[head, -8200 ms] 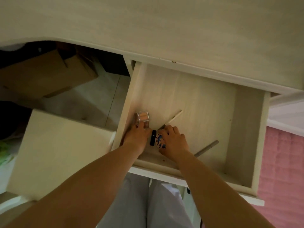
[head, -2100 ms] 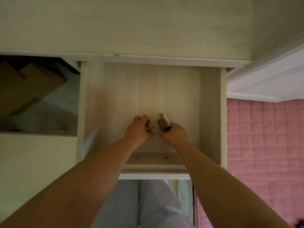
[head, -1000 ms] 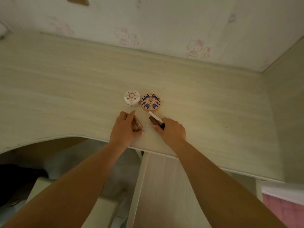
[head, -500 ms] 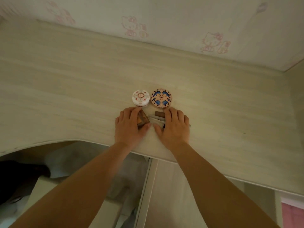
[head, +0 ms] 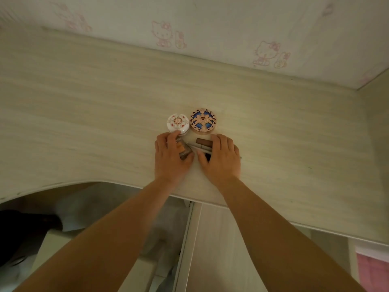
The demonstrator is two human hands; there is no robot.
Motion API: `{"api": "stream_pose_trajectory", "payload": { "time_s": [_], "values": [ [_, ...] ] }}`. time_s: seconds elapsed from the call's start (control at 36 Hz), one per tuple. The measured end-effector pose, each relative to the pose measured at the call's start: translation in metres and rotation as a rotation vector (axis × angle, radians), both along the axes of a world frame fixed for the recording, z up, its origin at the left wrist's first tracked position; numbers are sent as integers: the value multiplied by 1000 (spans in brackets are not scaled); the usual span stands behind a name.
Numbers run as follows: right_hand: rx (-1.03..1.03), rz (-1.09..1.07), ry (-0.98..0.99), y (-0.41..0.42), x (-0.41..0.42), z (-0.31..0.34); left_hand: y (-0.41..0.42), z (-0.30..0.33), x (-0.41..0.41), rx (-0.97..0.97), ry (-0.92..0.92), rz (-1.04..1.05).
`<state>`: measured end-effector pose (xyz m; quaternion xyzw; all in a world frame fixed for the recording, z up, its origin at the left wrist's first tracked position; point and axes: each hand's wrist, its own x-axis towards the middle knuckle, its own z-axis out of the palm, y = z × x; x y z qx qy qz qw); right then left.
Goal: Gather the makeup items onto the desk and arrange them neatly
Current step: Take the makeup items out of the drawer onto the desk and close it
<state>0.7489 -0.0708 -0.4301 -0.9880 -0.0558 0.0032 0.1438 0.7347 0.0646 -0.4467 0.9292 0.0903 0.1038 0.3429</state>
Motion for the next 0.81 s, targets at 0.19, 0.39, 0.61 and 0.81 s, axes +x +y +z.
{"api": "stream_pose_trajectory", "payload": {
  "time_s": [0.19, 0.39, 0.61, 0.81],
  "values": [
    [3, 61, 62, -8, -9, 7, -2, 4, -13, 74, -22, 11],
    [-10, 28, 90, -18, -22, 15, -2, 16, -28, 114, -40, 2],
    [-37, 12, 124, -48, -70, 26, -27, 29, -68, 270, 47, -119],
    [40, 83, 142, -83, -141, 28, -62, 33, -135, 298, 118, -175]
  ]
}}
